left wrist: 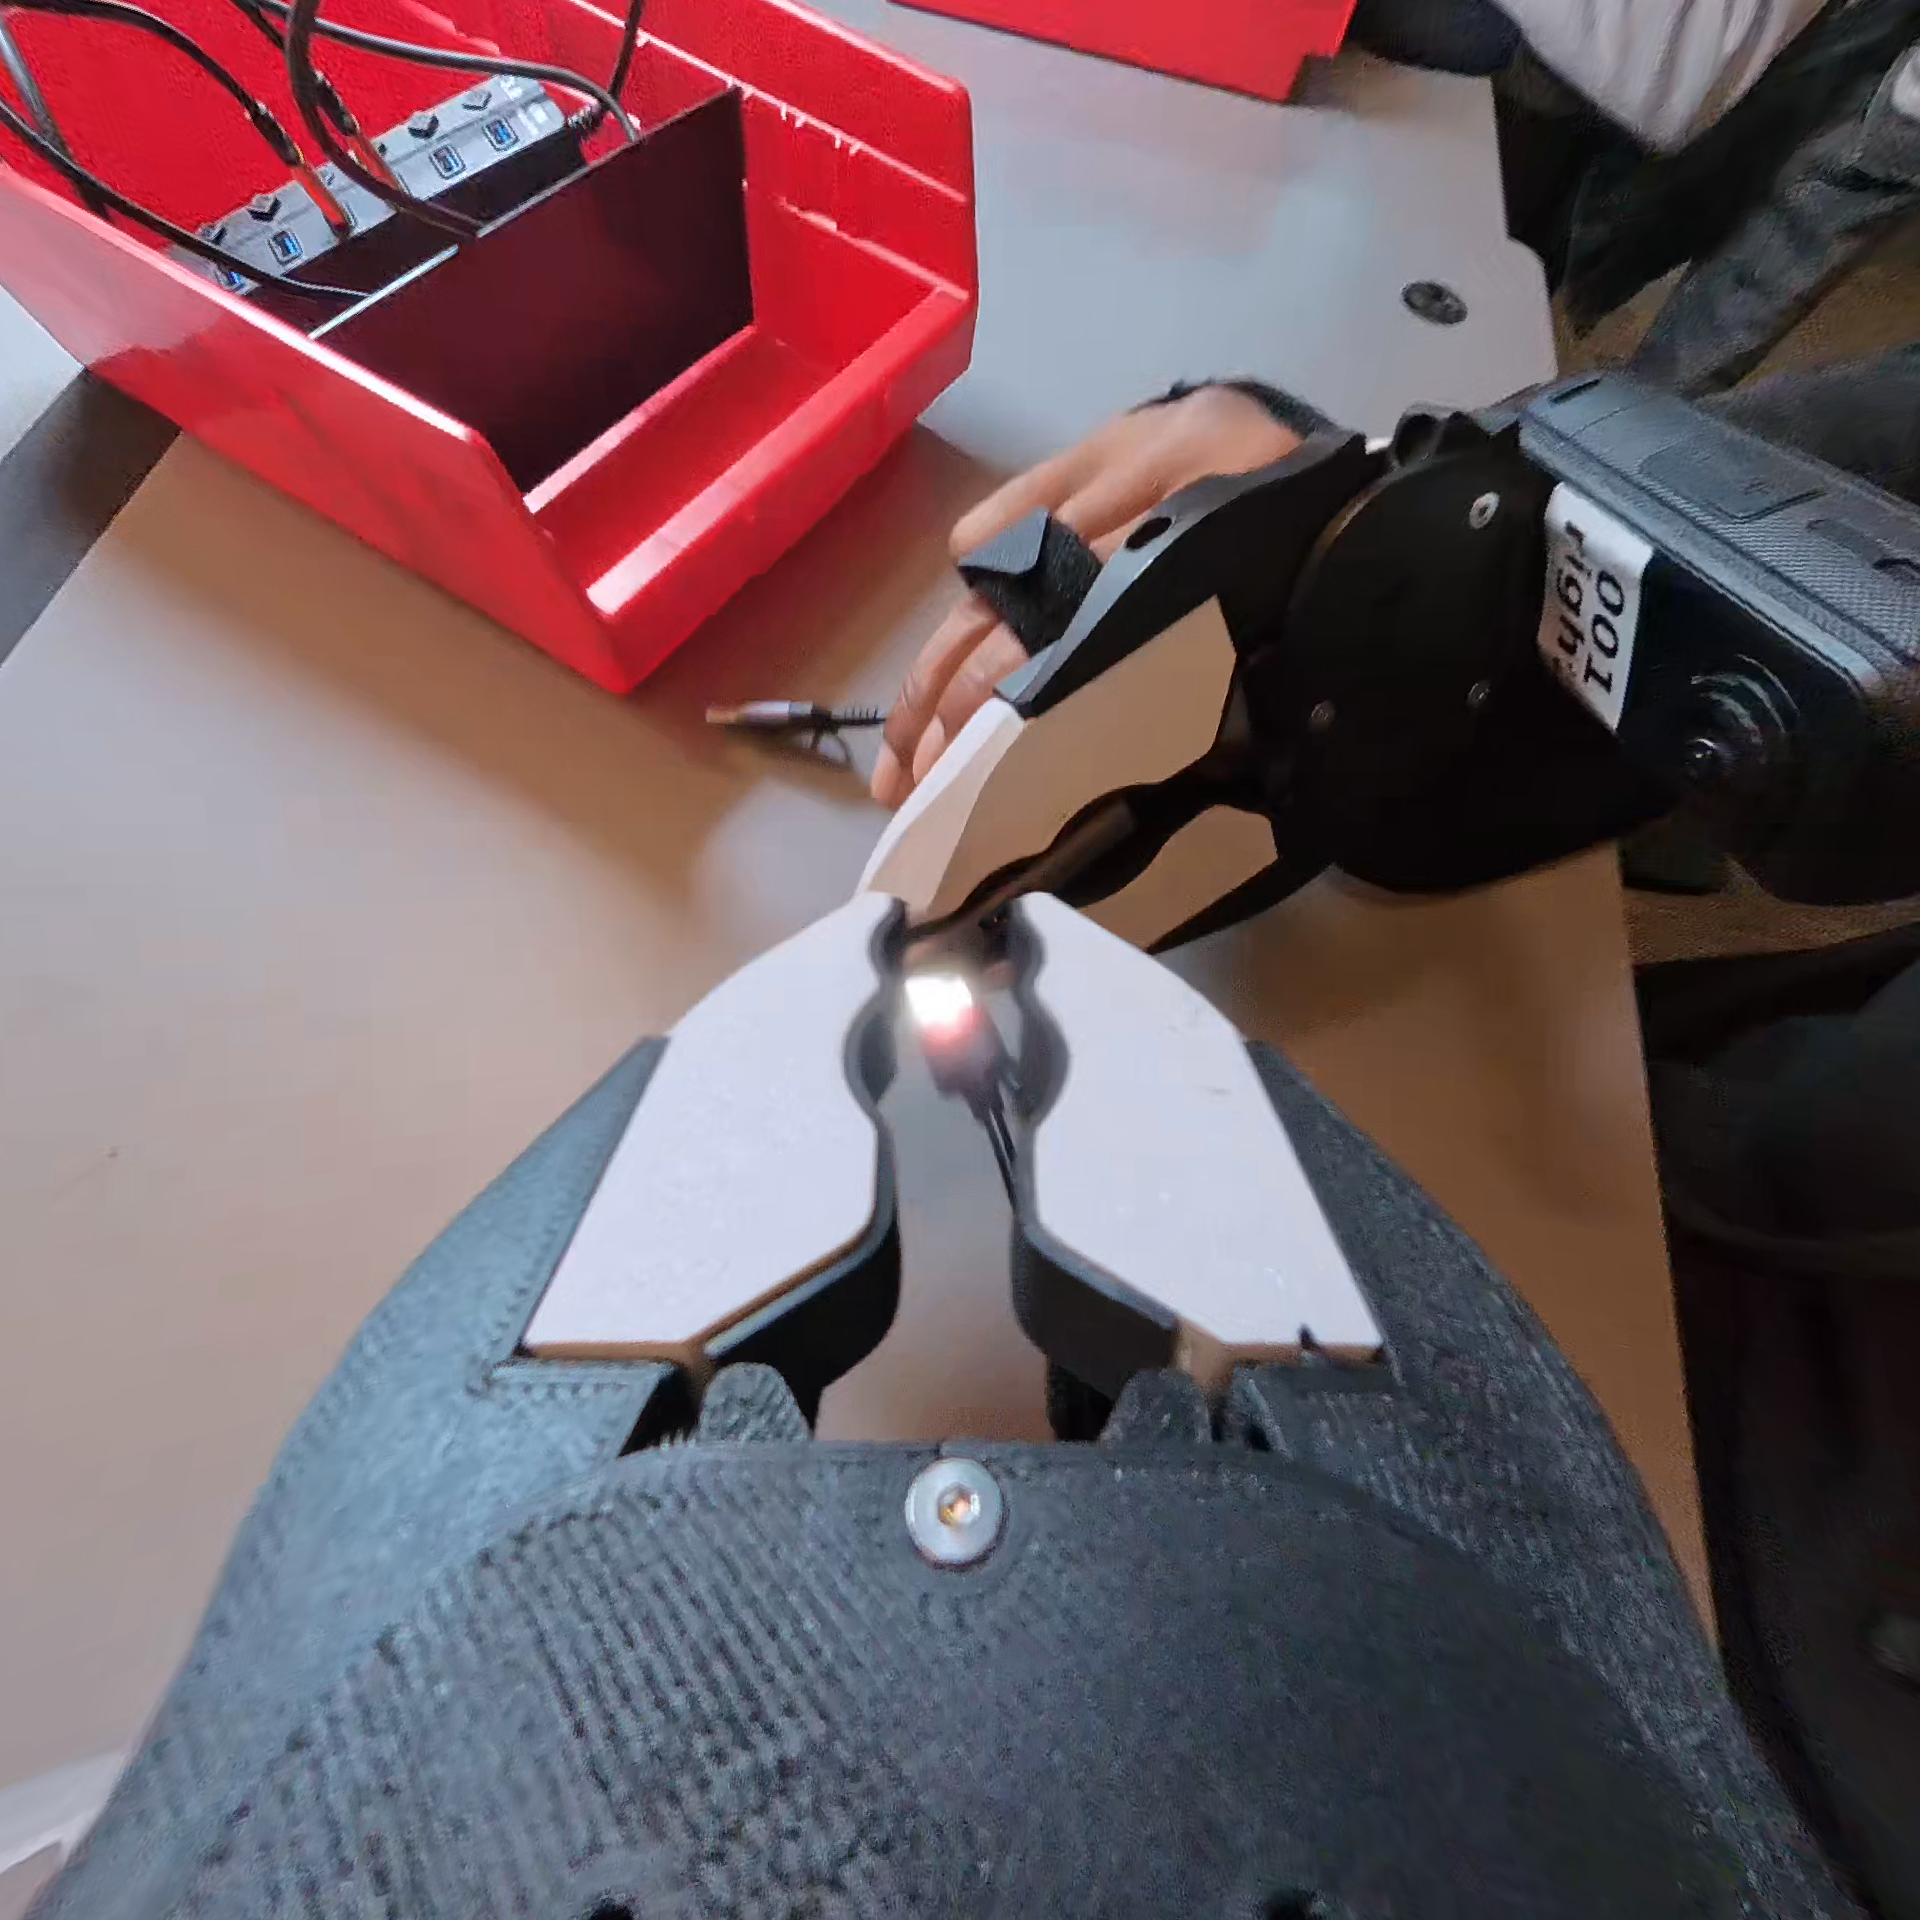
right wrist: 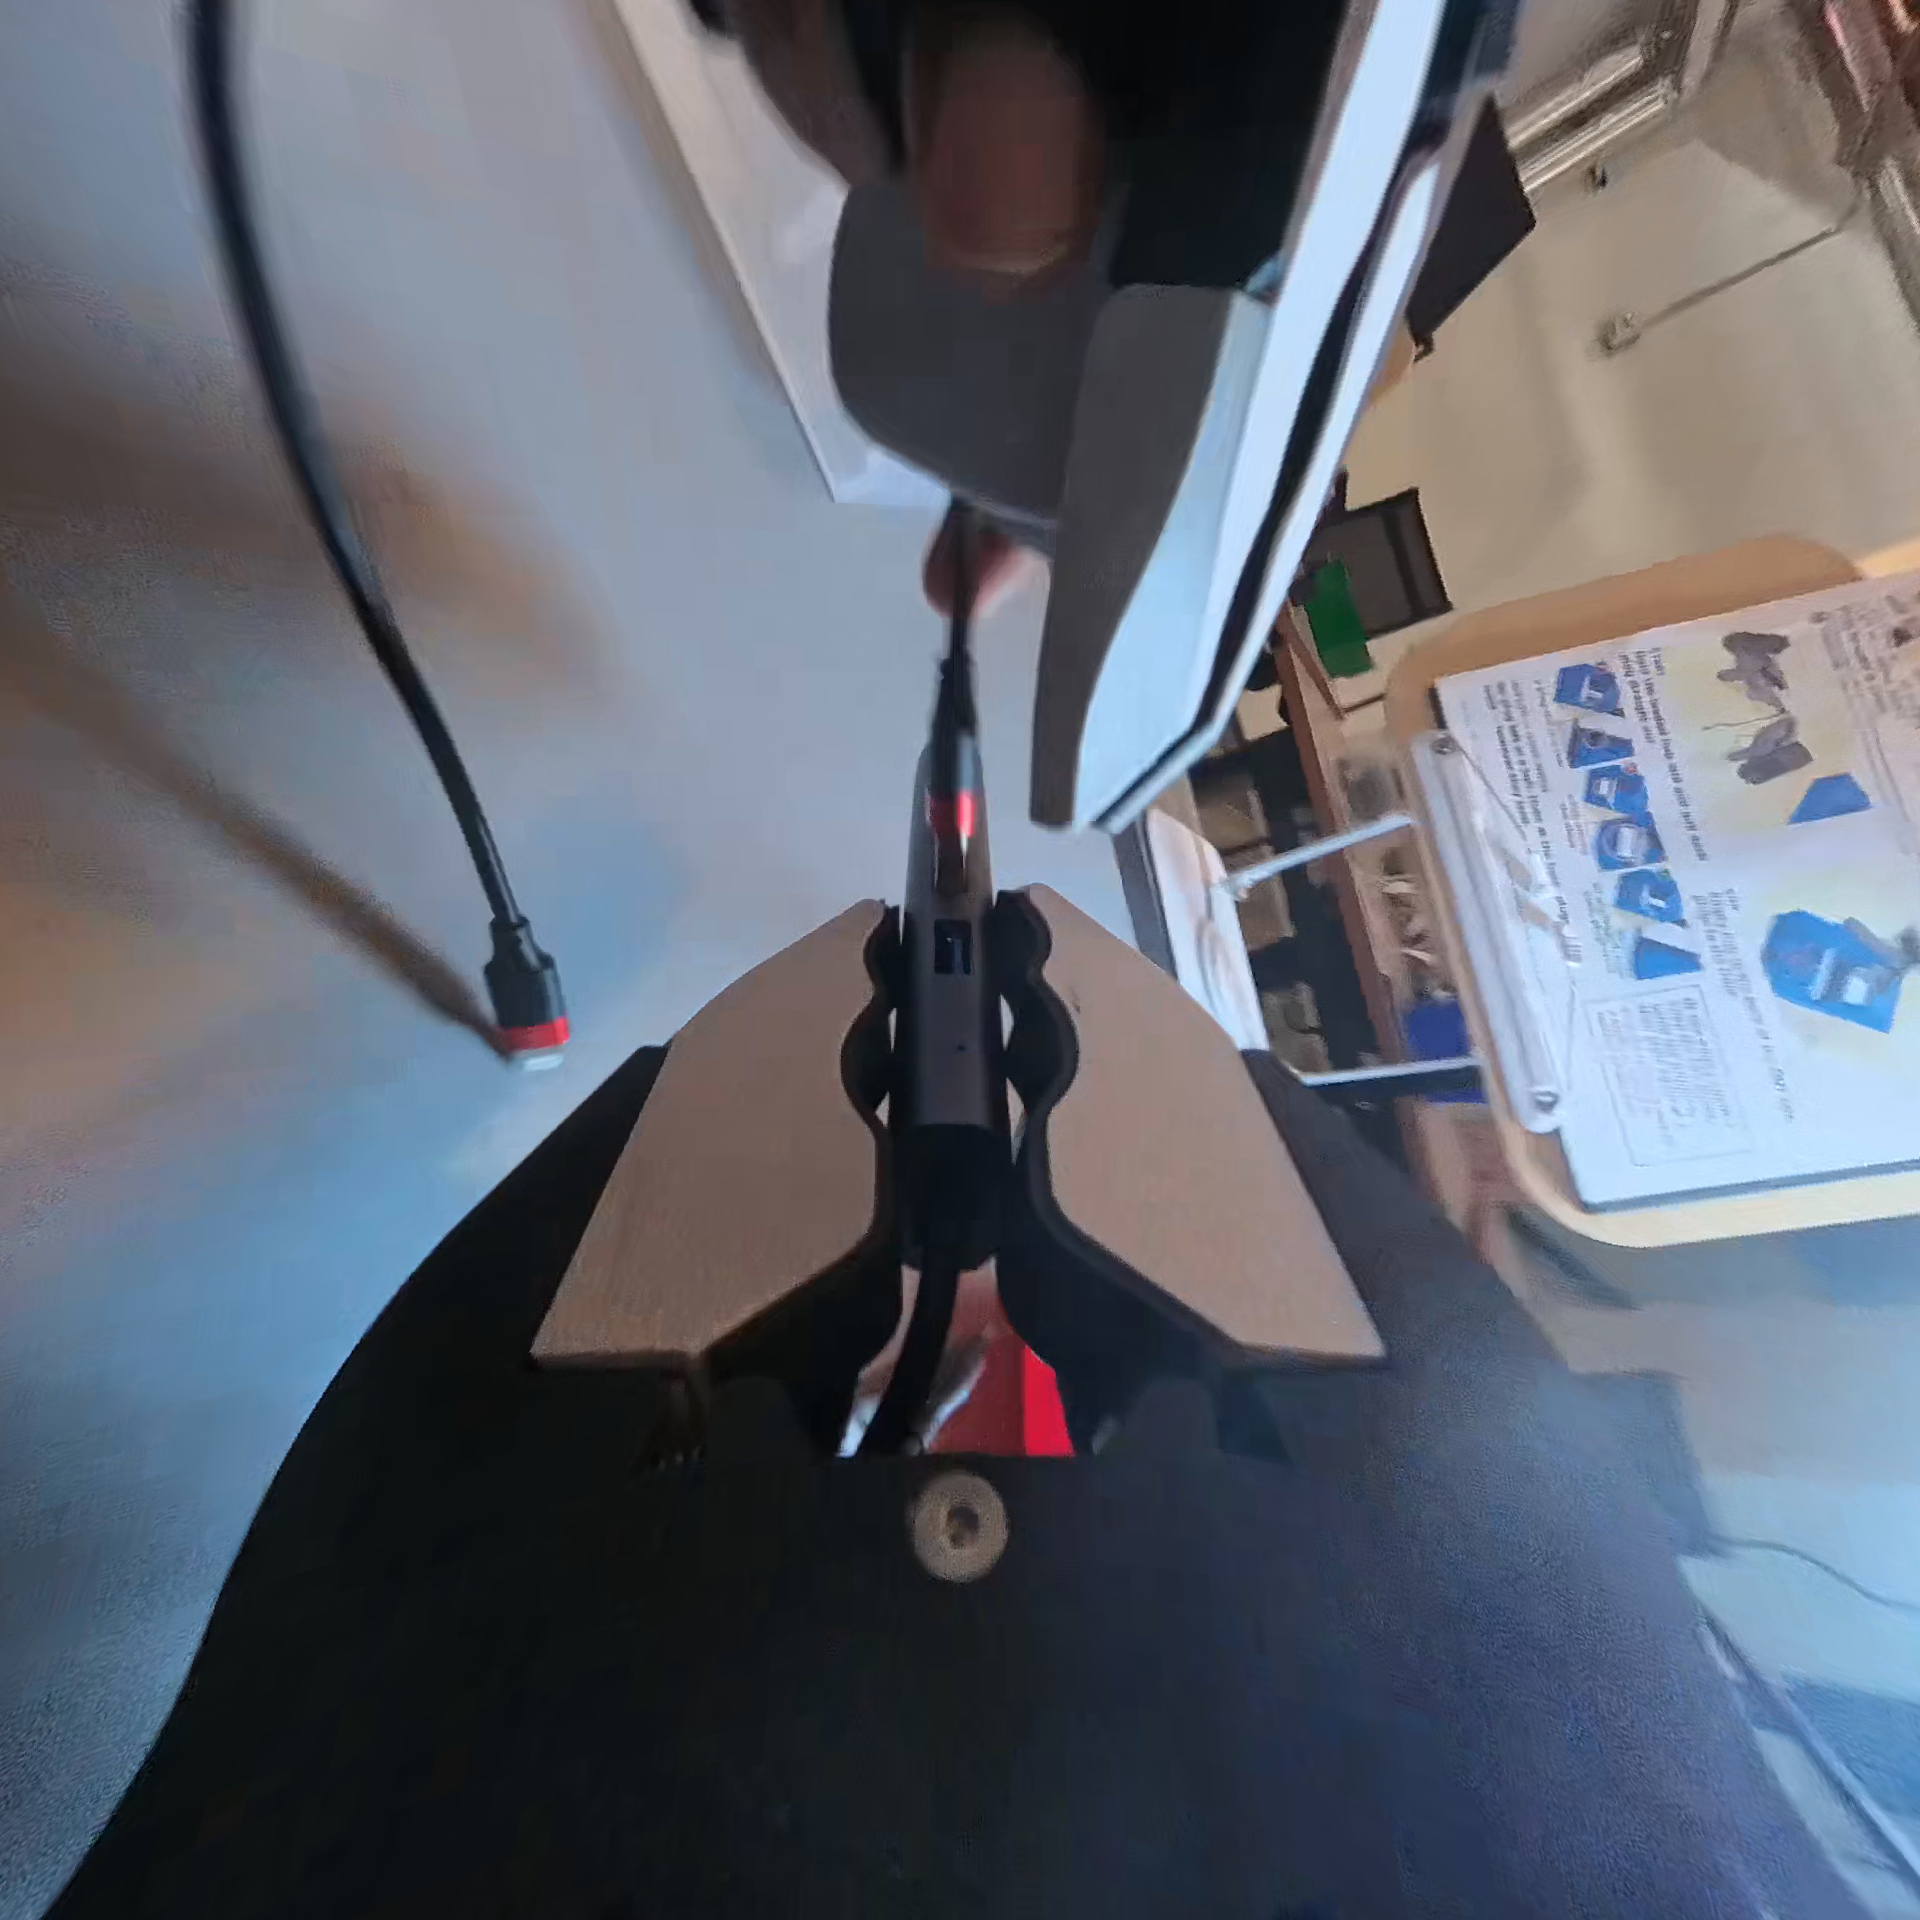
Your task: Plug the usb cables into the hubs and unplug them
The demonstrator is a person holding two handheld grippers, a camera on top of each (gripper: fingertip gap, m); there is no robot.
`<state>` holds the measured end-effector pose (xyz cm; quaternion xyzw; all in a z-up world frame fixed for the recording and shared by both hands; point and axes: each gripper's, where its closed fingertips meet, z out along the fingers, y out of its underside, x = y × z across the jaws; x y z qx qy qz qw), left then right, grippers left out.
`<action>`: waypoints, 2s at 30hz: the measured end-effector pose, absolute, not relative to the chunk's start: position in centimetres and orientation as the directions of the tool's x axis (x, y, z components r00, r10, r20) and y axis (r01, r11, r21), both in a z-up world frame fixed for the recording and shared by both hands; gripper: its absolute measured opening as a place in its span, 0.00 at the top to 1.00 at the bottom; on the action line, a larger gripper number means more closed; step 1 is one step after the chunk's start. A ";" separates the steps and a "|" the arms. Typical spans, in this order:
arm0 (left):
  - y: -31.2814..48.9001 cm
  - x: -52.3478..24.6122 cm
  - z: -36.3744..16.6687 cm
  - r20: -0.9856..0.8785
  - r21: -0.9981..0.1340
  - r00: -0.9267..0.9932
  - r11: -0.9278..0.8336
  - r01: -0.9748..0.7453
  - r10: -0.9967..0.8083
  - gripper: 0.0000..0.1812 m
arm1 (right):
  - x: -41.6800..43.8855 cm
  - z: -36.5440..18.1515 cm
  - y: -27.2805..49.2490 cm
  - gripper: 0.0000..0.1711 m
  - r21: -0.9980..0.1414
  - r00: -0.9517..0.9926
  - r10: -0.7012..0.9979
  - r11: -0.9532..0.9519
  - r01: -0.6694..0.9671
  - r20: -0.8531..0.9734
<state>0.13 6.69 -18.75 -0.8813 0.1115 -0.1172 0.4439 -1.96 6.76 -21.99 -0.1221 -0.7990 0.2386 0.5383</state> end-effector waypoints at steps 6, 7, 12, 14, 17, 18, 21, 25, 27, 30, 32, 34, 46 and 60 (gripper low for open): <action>5.0 -2.2 -13.0 0.142 -0.908 0.954 -0.419 0.019 -0.264 0.79 | -1.6 -20.1 7.2 0.90 -0.712 -0.422 0.628 0.700 -0.060 0.653; 4.5 -3.1 -12.6 0.143 -0.914 0.960 -0.404 0.034 -0.242 0.80 | -1.6 -19.8 7.5 0.90 -0.711 -0.412 0.632 0.700 -0.059 0.656; 3.4 -5.1 -14.4 0.098 -0.886 0.978 -0.464 0.003 -0.181 0.79 | -1.7 -19.7 7.9 0.90 -0.721 -0.406 0.643 0.691 -0.057 0.649; 3.5 -4.2 -16.0 0.055 -0.871 0.973 -0.487 -0.064 -0.225 0.76 | -1.4 -19.4 7.4 0.90 -0.755 -0.429 0.663 0.651 -0.075 0.614; 3.7 -2.9 -17.9 -0.037 -0.867 0.955 -0.466 -0.177 -0.293 0.72 | -0.3 -18.0 6.0 0.90 -0.843 -0.515 0.692 0.523 -0.124 0.505; 3.9 -2.1 -17.8 -0.054 -0.879 0.945 -0.434 -0.199 -0.323 0.72 | 0.1 -17.6 5.4 0.90 -0.876 -0.561 0.695 0.465 -0.127 0.450; 4.1 0.5 -17.0 -0.125 -0.904 0.905 -0.328 -0.272 -0.406 0.84 | 1.2 -16.8 4.1 0.90 -0.946 -0.671 0.681 0.309 -0.098 0.293; 3.3 2.1 -15.2 -0.115 -0.938 0.873 -0.238 -0.253 -0.474 0.89 | 2.3 -15.2 3.4 0.90 -0.989 -0.753 0.644 0.126 -0.072 0.137; 2.5 2.7 -13.4 -0.060 -0.974 0.854 -0.155 -0.162 -0.516 0.91 | 2.8 -13.6 3.4 0.88 -0.997 -0.779 0.623 0.013 -0.075 0.067; 1.4 2.7 -10.6 -0.017 -0.999 0.834 -0.032 -0.041 -0.551 0.91 | 3.3 -12.4 3.7 0.85 -0.994 -0.796 0.604 -0.064 -0.088 0.032; 0.7 2.7 -8.9 0.002 -0.998 0.818 0.047 0.035 -0.575 0.91 | 3.5 -12.6 3.3 0.79 -0.995 -0.819 0.573 -0.085 -0.060 0.001; 0.2 2.5 -7.5 0.030 -0.987 0.799 0.111 0.120 -0.600 0.91 | 3.7 -12.9 2.5 0.72 -0.992 -0.854 0.517 -0.122 -0.008 -0.057; 0.6 2.3 -7.4 0.110 -0.940 0.759 0.181 0.289 -0.642 0.92 | 2.0 -12.9 0.6 0.70 -0.991 -0.770 0.637 -0.073 -0.113 0.041; 3.0 2.3 -12.8 0.040 -0.999 0.828 -0.011 0.041 -0.560 0.93 | 1.7 -13.2 2.7 0.87 -0.985 -0.698 0.698 0.065 -0.159 0.158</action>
